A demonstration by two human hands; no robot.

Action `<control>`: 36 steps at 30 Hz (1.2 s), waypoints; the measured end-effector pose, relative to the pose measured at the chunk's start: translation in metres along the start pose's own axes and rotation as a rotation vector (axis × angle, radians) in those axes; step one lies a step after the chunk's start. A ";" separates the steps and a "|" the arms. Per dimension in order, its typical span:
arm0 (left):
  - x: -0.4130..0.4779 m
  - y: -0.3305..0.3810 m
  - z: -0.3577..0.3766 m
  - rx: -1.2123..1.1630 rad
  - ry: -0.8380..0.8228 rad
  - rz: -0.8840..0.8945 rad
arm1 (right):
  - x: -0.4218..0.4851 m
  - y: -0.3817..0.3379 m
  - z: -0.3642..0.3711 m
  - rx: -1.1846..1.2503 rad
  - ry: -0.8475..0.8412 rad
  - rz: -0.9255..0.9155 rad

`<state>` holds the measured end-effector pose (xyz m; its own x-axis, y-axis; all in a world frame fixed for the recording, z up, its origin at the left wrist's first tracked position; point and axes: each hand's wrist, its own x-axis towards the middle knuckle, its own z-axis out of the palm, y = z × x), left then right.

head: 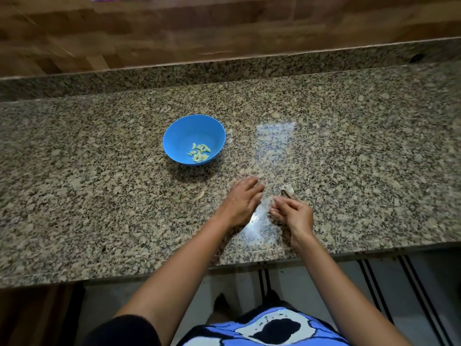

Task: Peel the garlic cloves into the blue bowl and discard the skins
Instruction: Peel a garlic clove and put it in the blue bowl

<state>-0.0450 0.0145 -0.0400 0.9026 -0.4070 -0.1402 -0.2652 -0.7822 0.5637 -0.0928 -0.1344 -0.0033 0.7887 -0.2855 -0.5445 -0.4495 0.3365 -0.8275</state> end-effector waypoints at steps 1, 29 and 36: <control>-0.002 -0.002 0.000 0.032 0.001 0.023 | -0.001 0.000 0.000 0.016 0.005 0.006; -0.180 -0.046 -0.059 -1.087 0.685 -0.891 | -0.078 0.050 0.130 -0.436 -0.509 -0.085; -0.364 -0.110 -0.096 -2.076 1.697 -0.738 | -0.195 0.147 0.274 -0.565 -1.144 0.198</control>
<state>-0.3120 0.2946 0.0271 0.3302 0.6255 -0.7069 -0.4588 0.7609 0.4589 -0.1976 0.2161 0.0189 0.4719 0.7461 -0.4697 -0.4919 -0.2193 -0.8426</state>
